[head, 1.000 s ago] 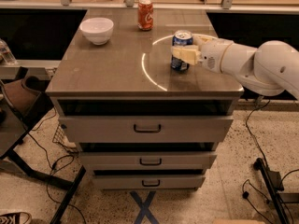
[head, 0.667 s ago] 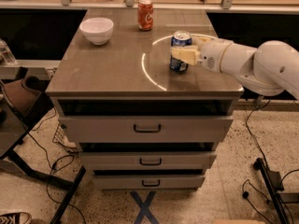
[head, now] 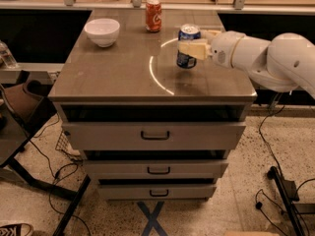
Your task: Move pepsi can near coke can
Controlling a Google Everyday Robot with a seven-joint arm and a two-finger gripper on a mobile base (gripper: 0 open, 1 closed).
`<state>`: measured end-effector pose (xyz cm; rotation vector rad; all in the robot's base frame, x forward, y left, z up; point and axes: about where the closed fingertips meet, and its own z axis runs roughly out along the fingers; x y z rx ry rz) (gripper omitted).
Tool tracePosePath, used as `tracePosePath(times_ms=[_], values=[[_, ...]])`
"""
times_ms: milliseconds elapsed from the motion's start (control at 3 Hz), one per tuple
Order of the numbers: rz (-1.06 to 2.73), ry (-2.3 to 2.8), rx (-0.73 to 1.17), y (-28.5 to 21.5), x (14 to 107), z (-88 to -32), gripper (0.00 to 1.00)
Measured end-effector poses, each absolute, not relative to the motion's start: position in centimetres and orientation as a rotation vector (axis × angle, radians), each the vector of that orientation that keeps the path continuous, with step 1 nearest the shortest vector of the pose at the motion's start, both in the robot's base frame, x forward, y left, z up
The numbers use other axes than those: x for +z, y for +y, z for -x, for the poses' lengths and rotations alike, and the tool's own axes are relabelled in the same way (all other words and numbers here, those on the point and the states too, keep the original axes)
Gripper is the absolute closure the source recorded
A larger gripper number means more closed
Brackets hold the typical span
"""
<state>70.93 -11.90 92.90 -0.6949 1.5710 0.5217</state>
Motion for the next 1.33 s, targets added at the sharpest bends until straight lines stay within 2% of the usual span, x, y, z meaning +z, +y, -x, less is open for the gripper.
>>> tracePosePath(times_ms=[333,667,1333], values=[[0.669,1.555,0.525,-12.1,96.3,-74.0,1.0],[0.568,1.543,0.554,-12.4,100.4,-80.3,1.0],[0.508,1.556,0.484,-13.0,99.4,-88.9,1.0]])
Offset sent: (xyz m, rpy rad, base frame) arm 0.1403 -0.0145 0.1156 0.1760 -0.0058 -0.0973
